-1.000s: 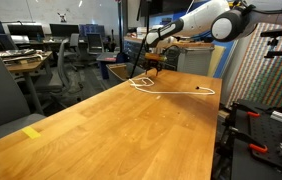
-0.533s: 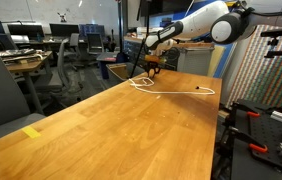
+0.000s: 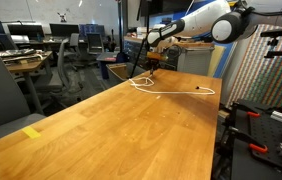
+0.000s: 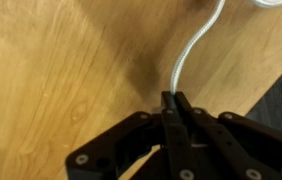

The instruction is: Tie the knot using the rope

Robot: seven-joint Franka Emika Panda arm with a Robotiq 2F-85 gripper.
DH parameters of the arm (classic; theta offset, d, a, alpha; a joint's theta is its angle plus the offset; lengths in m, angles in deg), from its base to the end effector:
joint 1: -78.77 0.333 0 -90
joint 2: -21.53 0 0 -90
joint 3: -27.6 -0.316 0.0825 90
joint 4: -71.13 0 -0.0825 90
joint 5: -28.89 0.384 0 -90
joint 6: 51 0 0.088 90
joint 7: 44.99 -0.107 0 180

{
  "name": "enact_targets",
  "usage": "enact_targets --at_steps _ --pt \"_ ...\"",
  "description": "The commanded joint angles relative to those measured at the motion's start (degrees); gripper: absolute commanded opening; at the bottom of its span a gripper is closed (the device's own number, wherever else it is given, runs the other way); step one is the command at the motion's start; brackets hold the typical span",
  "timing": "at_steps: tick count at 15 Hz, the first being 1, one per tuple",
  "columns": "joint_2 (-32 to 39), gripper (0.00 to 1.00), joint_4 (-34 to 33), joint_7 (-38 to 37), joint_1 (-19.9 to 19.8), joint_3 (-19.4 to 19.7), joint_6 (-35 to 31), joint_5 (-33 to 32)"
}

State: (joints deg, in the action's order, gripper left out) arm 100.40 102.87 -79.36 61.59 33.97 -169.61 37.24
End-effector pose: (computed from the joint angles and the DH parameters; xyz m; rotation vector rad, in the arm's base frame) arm 0.7716 -0.2685 0.1631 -2.7312 1.4467 -0.2149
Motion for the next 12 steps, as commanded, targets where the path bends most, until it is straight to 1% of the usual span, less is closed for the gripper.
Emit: enact_targets --at_steps 1,3,4,5,6,7,12 --pt "-4.1 0.04 -2.6 5.8 -2.8 -1.9 -3.2 1.6" --pt "-6.0 0.04 -4.6 5.8 -4.4 -2.3 -5.8 2.2" --pt "-3.9 0.04 -11.5 5.1 -5.7 -2.9 -4.0 2.3" --pt "-5.1 0.04 -12.4 4.4 -6.6 -3.4 -4.2 2.8" --pt "-9.9 0.04 -7.0 4.6 -7.3 -4.1 -7.5 3.2" --pt "-10.7 0.04 -8.4 4.1 -8.5 -4.8 -7.8 3.8" --pt "-18.2 0.04 -10.0 3.6 -13.7 -8.7 -10.4 8.1"
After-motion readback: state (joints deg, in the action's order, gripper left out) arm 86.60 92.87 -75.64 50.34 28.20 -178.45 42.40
